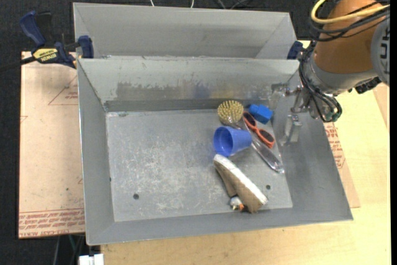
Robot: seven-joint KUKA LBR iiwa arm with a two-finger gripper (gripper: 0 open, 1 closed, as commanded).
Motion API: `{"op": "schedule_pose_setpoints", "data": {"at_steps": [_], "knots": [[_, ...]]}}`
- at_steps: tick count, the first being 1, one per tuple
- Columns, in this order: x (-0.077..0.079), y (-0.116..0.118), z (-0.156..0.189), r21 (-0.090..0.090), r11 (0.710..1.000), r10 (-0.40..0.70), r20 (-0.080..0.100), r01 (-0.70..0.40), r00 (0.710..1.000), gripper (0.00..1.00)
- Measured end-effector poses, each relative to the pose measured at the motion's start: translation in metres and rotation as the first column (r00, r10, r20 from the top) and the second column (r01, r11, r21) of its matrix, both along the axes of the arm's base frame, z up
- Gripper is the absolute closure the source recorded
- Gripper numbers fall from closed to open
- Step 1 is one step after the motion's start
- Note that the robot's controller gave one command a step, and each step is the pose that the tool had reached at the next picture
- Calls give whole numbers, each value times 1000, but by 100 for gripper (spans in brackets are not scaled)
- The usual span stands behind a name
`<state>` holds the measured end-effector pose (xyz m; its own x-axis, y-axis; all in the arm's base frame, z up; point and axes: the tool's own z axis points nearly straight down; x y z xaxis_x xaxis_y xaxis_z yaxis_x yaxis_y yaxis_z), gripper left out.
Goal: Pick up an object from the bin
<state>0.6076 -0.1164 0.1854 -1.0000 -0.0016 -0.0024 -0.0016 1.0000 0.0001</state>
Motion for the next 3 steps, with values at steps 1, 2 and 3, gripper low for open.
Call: {"op": "schedule_pose_setpoints", "data": {"at_steps": [1, 2, 3], "knots": [[0, 0, 0, 0, 1000, 0, 0, 0, 1000, 0], [-24, 35, -36, 1, 998, -60, 3, 60, 998, 0], [-26, 47, -49, 1, 997, -82, 2, 82, 997, 0]]}}
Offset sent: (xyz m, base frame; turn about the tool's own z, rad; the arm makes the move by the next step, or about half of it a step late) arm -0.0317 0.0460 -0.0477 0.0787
